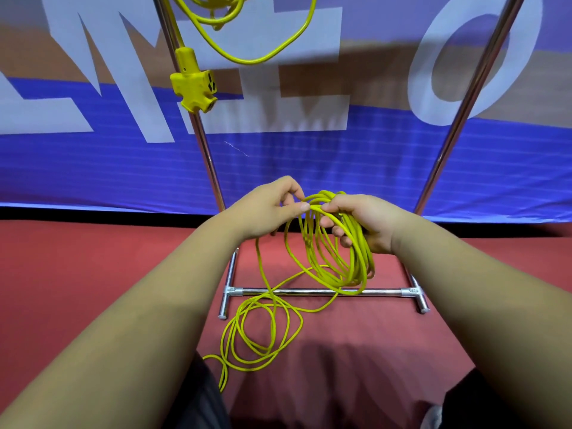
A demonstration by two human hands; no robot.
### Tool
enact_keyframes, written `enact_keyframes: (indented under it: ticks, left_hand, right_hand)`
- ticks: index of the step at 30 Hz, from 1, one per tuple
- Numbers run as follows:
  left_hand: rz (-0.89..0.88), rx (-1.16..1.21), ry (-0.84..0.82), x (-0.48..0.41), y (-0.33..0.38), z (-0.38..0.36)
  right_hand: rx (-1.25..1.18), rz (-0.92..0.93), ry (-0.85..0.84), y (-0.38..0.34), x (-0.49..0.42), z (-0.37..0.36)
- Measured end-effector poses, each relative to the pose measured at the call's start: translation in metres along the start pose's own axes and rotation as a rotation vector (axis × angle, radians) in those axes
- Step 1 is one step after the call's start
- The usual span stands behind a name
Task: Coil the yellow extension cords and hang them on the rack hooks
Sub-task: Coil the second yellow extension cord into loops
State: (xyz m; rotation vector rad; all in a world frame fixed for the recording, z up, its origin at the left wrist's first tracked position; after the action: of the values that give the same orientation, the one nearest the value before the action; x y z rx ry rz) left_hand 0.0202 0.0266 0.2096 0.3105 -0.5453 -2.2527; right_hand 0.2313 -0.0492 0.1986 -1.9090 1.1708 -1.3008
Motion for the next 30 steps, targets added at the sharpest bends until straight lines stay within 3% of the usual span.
enact_keyframes:
  ticks: [7, 9, 12, 16, 19, 25, 30]
  left_hand:
    - [0.195, -0.117, -0.331, 0.007, -0.047, -0.013]
    - [0.19, -0.154, -0.35, 0.009, -0.055, -0.018]
    - [0.189, -0.211, -0.141, 0.002, -0.051, -0.014]
    - [0.136, -0.509, 0.104, -0.009, -0.048, -0.003]
    - [0.075, -0.551, 0.236, -0.01, -0.038, 0.001]
    - [0.004, -0.526, 0.36, -0.011, -0.02, 0.008]
    - [0.187, -0.376, 0.258, -0.008, -0.031, 0.004]
  right_hand:
    - [-0.061, 0.046, -0.018, -0.007, 0.004, -0.002]
    - [-0.082, 0.052, -0.013, -0.008, 0.005, 0.002]
    - [-0.061, 0.046, -0.001, -0.009, 0.005, 0.004]
    - [0.001, 0.004, 0.027, -0.009, 0.009, 0.007]
    - [0.085, -0.068, -0.021, -0.003, 0.011, 0.007]
    - [0.062, -0.093, -0.131, 0.0, 0.009, 0.003]
    - [-0.04, 0.001, -0.055, -0.005, 0.003, -0.002]
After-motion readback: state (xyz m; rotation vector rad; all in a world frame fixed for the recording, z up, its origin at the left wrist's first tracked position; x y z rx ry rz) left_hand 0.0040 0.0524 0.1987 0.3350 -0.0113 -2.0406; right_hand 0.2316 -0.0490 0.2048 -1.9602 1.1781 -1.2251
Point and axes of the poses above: each hand's wrist, its own x-axis away from the middle knuckle, its own z-axis out of the back of the hand, y = z × x, the point moved 1 cm from there along -x, towards the middle knuckle, and after that the axes turned 14 degrees about -x, right-handed, at the moved point
